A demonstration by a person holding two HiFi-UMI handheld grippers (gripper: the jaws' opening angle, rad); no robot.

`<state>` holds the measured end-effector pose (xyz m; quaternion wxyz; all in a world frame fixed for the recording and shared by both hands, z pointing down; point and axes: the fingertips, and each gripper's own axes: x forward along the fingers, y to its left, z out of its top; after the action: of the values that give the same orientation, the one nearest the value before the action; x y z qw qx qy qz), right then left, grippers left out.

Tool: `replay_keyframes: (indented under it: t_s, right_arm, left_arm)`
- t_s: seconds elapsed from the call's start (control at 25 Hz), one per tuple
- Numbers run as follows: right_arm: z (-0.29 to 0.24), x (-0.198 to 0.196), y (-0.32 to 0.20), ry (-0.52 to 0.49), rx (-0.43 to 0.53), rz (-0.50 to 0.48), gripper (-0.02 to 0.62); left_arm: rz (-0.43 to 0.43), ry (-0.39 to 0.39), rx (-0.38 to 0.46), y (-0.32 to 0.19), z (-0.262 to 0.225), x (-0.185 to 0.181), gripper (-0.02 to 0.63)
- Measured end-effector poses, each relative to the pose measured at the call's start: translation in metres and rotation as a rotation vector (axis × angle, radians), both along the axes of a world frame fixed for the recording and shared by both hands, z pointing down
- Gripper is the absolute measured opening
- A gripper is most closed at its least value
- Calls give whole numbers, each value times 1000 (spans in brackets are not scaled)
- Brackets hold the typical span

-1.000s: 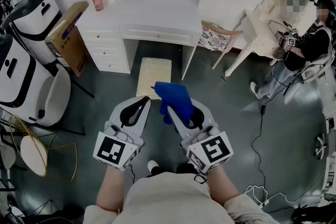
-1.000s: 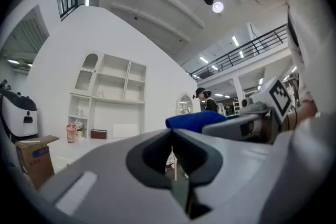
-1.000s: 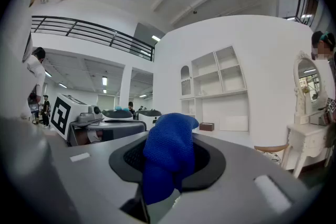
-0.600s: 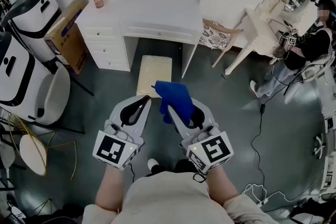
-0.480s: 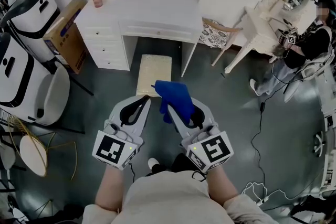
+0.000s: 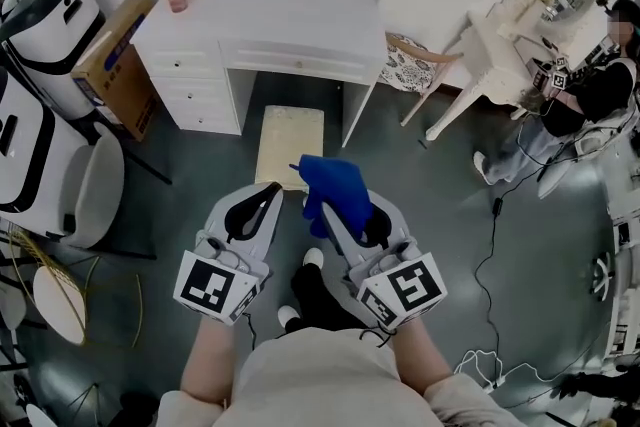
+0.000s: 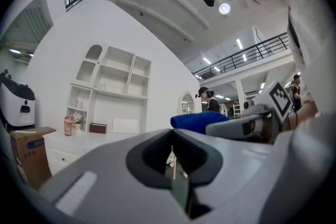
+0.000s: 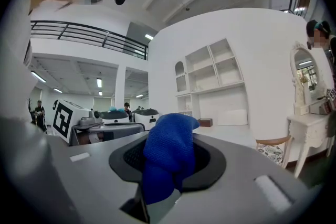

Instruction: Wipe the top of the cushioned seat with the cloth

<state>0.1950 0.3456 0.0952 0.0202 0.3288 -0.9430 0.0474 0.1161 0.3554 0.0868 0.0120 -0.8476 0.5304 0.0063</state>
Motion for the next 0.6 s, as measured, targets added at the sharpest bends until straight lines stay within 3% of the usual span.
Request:
replay_keyframes:
  t_s: [0.6]
  right_arm:
    - [-4,-34,-146,41,-9,-68,140]
  left_arm:
    - [-58,-33,31,-144,-16,-30,0]
